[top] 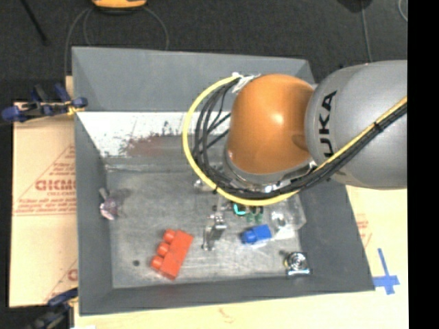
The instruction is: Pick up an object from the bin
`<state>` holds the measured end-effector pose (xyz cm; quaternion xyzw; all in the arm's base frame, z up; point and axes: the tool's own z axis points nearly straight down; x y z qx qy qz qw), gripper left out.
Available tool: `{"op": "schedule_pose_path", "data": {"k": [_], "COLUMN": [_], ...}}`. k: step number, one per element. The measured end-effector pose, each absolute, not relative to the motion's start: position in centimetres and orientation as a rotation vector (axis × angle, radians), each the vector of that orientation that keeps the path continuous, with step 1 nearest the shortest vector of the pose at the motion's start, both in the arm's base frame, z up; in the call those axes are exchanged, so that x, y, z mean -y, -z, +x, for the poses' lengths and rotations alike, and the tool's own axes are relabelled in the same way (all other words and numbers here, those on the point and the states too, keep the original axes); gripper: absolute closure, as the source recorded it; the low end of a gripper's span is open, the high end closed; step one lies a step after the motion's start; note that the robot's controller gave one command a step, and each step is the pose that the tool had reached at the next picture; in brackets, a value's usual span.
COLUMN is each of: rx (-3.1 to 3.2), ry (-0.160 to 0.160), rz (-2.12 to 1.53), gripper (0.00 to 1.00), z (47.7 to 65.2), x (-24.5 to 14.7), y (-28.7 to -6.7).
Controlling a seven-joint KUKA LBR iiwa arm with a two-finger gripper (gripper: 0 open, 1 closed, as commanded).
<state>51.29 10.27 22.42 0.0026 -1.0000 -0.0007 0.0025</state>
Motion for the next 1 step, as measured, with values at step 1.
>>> {"op": "schedule_pose_path", "data": {"k": [1], "rx": [3.145], "ry": [0.000], "rz": [0.314], "gripper": [0.00], "z": [48.13], "x": [-9.37], "y": [-8.41]}}
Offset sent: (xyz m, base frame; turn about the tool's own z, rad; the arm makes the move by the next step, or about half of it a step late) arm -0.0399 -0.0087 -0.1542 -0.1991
